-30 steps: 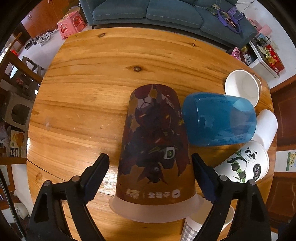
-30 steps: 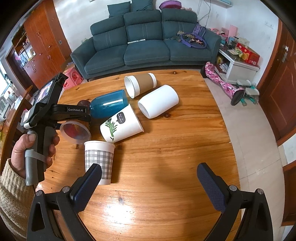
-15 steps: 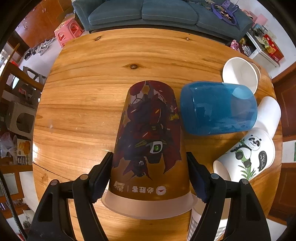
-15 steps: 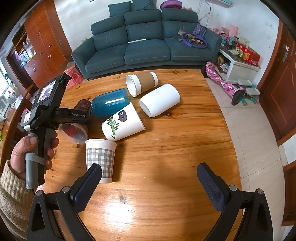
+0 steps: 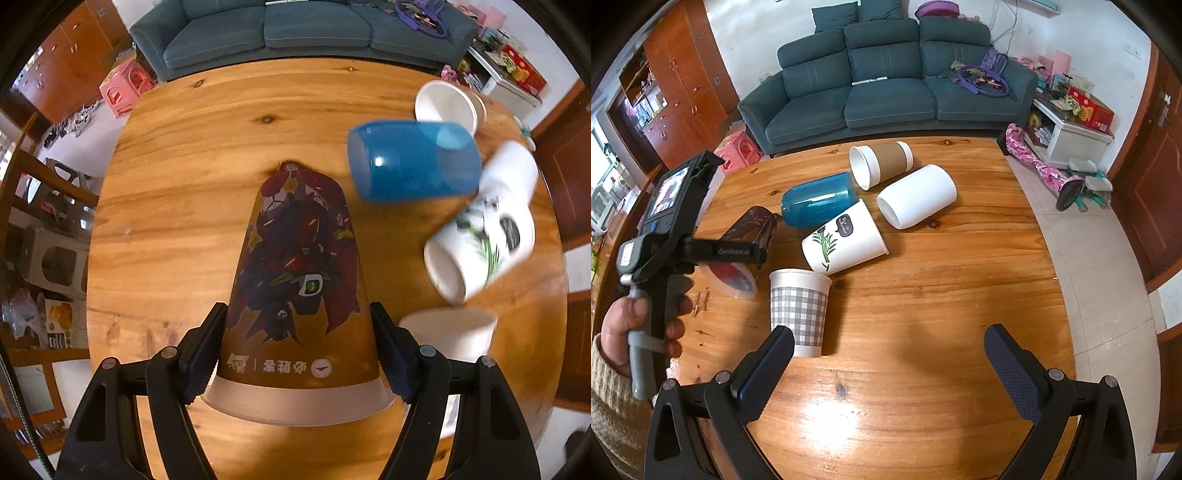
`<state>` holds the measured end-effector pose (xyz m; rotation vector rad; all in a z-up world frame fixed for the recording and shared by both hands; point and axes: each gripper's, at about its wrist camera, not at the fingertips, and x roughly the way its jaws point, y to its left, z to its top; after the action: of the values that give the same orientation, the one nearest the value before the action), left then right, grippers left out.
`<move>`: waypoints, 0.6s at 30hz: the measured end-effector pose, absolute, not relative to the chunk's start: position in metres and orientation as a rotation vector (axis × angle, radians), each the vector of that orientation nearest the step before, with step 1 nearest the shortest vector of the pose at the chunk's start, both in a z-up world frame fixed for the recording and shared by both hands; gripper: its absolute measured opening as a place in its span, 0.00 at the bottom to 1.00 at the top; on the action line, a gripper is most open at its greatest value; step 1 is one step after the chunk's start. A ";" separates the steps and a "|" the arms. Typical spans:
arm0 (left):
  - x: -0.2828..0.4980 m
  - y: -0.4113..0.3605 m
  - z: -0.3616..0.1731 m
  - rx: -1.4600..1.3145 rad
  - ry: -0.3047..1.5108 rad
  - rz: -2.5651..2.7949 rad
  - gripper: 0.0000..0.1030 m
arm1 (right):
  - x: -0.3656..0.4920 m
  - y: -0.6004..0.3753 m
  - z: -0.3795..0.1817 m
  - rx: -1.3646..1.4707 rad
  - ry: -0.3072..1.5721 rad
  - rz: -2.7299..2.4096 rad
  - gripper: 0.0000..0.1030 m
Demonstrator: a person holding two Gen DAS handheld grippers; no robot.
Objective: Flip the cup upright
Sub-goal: 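Lift the brown cup with the left tool toward the right tool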
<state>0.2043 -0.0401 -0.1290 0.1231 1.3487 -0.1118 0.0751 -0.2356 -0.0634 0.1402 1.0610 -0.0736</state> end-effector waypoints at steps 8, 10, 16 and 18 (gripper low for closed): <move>0.155 -0.026 -0.120 0.192 1.326 -0.169 0.76 | 0.064 -0.228 -0.064 0.125 1.059 -0.060 1.00; 0.142 -0.025 -0.116 0.220 1.310 -0.190 0.76 | 0.060 -0.226 -0.066 0.117 1.057 -0.059 1.00; 0.097 -0.034 -0.103 0.297 1.256 -0.275 0.76 | 0.048 -0.218 -0.072 0.076 1.038 -0.060 1.00; 0.083 -0.039 -0.099 0.318 1.239 -0.309 0.76 | 0.042 -0.216 -0.071 0.064 1.019 -0.061 1.00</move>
<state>0.0835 -0.0386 -0.0994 0.3178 1.2388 -0.3091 0.0423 -0.2163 -0.0708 0.0642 1.0189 -0.0610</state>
